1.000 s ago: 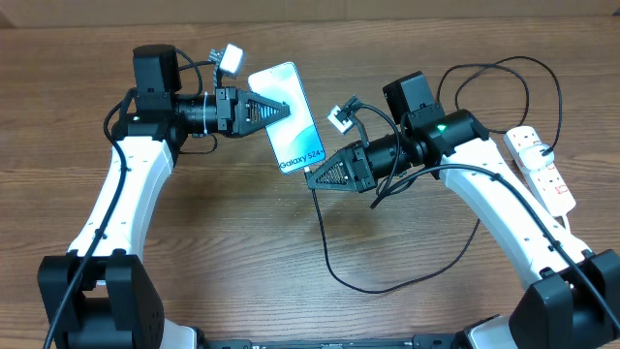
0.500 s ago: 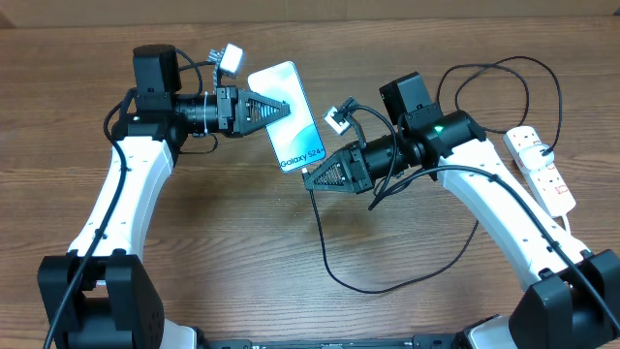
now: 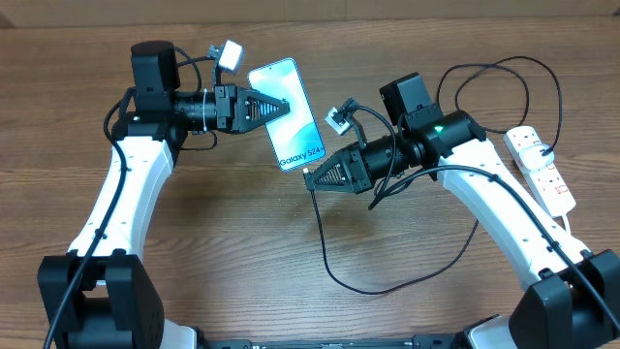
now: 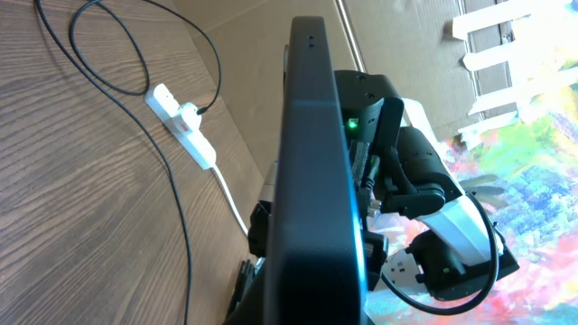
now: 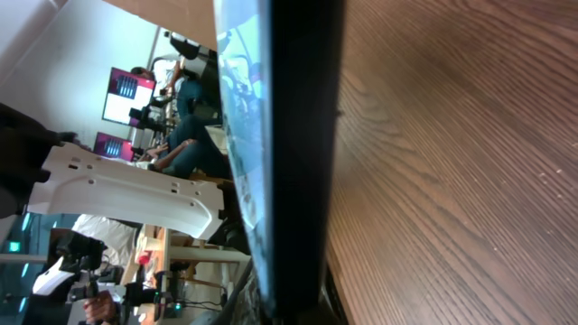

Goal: Plug charger to phone and switch on socket

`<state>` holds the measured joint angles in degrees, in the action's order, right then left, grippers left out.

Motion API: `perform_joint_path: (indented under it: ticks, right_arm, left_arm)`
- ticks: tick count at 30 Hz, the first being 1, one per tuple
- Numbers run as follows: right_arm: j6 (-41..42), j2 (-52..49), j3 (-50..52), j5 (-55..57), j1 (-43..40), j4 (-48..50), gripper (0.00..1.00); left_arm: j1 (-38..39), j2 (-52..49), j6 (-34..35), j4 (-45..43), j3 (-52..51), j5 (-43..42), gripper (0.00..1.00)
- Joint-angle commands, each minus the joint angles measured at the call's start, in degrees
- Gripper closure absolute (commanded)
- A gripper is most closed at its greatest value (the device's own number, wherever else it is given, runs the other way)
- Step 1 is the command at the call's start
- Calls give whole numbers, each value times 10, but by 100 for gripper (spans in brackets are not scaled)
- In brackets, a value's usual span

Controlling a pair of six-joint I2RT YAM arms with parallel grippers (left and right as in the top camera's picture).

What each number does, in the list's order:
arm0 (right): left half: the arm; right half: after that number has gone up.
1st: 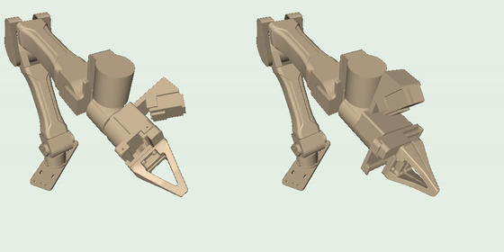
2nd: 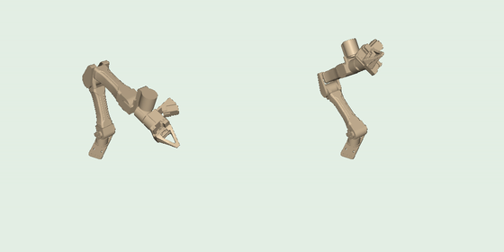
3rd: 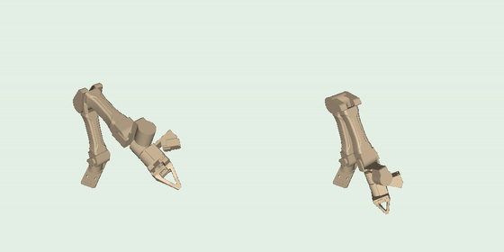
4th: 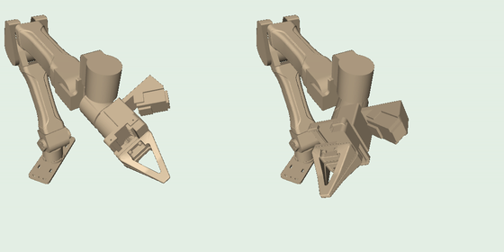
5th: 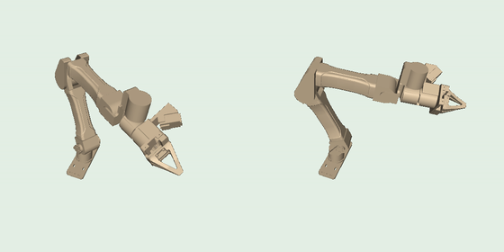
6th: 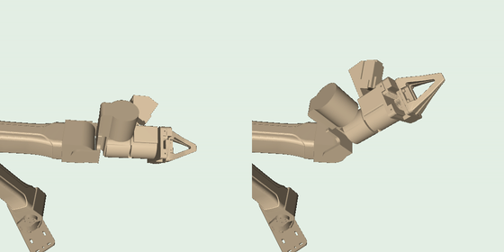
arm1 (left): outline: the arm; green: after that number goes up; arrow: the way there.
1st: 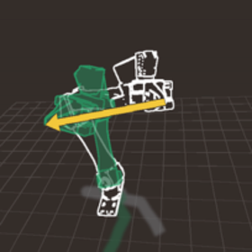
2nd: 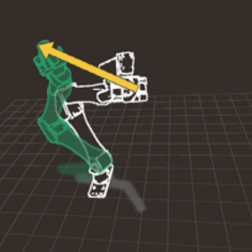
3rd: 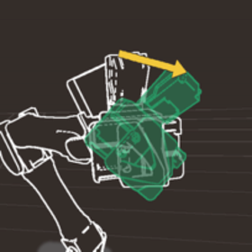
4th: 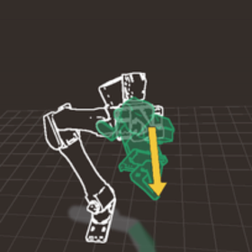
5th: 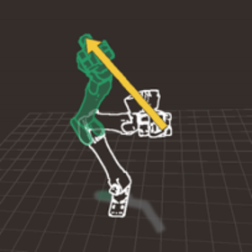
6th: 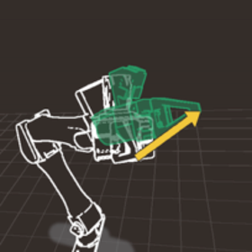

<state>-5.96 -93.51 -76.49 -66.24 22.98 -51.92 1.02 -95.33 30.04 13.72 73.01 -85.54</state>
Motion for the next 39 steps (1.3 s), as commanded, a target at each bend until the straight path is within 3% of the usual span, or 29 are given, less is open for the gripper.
perform_joint_path:
  ticks: [1,39]
  right_arm:
    - [0,-1,0,-25,2,5,96]
    - [0,-1,0,-45,-17,19,96]
  left_arm:
    - [-2,9,-7,-4,9,-28,96]
    - [-2,9,-18,-5,9,-39,96]
